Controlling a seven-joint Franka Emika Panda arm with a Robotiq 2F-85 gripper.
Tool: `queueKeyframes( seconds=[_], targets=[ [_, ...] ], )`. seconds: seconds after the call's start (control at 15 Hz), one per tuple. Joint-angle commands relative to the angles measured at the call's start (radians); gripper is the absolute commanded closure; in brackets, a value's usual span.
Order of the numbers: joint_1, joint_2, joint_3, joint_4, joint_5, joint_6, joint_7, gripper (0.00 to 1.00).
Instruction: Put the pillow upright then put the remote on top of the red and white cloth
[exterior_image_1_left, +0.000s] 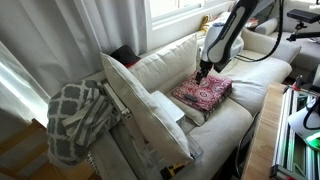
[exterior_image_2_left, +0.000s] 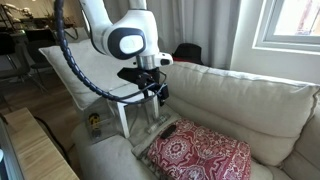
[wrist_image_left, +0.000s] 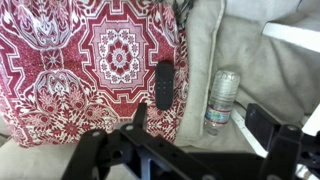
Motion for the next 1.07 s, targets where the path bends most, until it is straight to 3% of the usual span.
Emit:
queueKeyframes(
  seconds=[0.0, 0.13, 0.6, 0.67, 1.0],
  targets=[
    [-0.007, -0.256, 0.032, -0.157, 0.048, -0.165, -0.026, 0.00],
    [0.020, -0.352, 0.020, -0.198, 0.077, -0.225, -0.032, 0.00],
    [0.132, -0.622, -0.064, -0.365, 0.036, -0.203, -0.014, 0.00],
    [0.139, -0.541, -0.073, -0.300, 0.033, -0.208, -0.005, 0.00],
    [0.152, -0.607, -0.082, -0.344, 0.026, -0.208, -0.001, 0.00]
  ],
)
